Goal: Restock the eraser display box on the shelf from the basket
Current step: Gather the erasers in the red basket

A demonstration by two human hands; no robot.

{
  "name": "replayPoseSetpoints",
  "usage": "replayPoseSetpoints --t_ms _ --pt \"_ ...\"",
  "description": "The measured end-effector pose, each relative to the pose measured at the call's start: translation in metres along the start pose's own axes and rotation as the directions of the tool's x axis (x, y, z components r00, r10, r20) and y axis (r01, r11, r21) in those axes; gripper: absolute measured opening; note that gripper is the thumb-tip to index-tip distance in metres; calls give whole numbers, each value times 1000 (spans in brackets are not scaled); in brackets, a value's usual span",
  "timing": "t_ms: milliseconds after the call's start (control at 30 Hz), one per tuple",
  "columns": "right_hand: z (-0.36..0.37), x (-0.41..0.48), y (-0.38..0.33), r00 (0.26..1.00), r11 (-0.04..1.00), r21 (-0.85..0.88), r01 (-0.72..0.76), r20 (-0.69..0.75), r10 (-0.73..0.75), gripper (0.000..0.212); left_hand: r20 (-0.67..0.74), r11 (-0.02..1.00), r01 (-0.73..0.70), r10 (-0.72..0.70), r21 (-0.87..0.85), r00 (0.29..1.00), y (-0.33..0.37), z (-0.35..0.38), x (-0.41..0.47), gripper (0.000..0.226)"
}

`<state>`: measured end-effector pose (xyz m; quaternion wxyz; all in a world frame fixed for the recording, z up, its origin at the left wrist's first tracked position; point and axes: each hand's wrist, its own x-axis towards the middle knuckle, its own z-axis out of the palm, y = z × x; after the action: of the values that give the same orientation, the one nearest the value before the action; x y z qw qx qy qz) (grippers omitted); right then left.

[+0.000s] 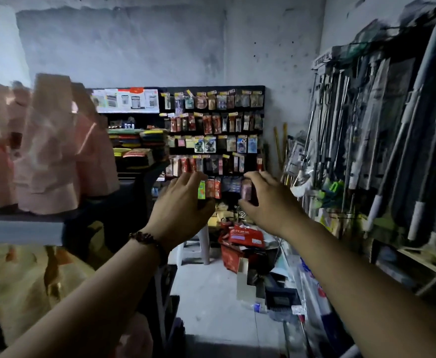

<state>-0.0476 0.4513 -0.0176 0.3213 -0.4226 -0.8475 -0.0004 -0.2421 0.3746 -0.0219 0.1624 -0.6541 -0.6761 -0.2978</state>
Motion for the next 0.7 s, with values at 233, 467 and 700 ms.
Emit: replayPoseSetpoints --t_ms 233,467,700 --pt "96 117 87 998 999 34 -24 54 22 61 50 1000 -7 6 14 999 -47 123 115 60" --pt "159 274 174 994 999 49 6 104 -11 62 78 999 17 -21 49 997 -80 226 263 59" --pt "232 394 240 986 997 67 24 161 -35 61 115 997 73 -75 20 990 -125 324 376 59"
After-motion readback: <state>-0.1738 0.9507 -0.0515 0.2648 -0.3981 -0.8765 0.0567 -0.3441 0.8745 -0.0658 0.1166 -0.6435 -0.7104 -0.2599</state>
